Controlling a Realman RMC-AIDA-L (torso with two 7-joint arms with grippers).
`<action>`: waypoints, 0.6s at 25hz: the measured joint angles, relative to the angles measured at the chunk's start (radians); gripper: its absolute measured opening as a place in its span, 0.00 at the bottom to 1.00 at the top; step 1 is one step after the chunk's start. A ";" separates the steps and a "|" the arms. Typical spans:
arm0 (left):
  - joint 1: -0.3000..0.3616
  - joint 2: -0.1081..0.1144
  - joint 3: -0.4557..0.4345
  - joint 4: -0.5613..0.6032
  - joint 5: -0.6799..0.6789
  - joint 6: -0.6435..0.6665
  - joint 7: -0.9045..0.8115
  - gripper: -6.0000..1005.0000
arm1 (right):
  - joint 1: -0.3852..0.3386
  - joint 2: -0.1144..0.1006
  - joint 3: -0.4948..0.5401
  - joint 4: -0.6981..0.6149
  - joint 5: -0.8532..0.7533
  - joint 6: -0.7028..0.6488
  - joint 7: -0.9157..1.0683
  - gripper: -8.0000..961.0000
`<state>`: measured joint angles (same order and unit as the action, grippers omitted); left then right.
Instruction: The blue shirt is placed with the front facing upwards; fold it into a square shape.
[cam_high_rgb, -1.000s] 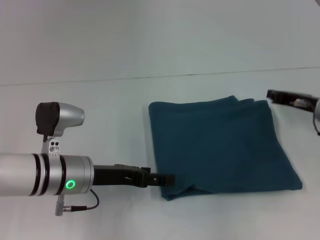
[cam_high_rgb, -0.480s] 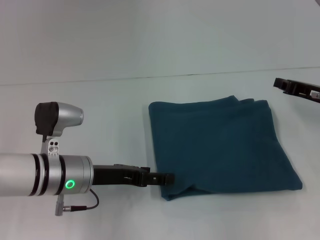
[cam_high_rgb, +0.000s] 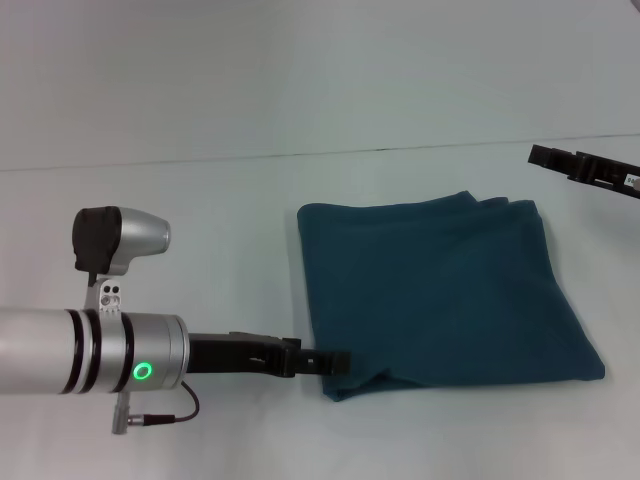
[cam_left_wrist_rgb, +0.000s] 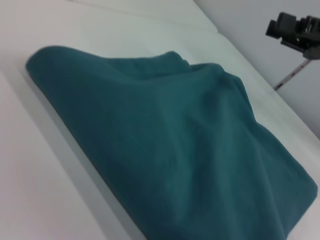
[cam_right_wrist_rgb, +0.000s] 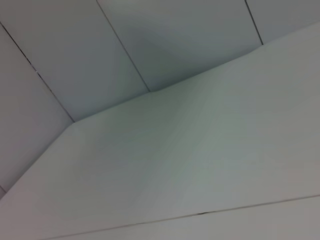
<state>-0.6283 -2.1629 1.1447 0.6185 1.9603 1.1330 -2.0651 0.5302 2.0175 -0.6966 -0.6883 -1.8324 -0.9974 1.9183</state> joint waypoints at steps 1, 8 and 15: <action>0.000 0.000 0.005 0.000 0.000 0.002 -0.003 0.79 | 0.000 -0.002 0.002 0.000 0.001 -0.001 0.004 0.30; -0.001 -0.001 0.047 0.000 -0.006 0.004 -0.012 0.79 | 0.004 -0.004 0.009 0.000 0.002 -0.002 0.006 0.47; -0.005 -0.005 0.081 -0.001 -0.009 -0.005 -0.012 0.79 | 0.007 -0.004 0.011 -0.001 0.003 -0.002 0.007 0.52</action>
<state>-0.6335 -2.1675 1.2254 0.6172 1.9516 1.1281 -2.0770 0.5372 2.0133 -0.6852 -0.6888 -1.8299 -0.9995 1.9251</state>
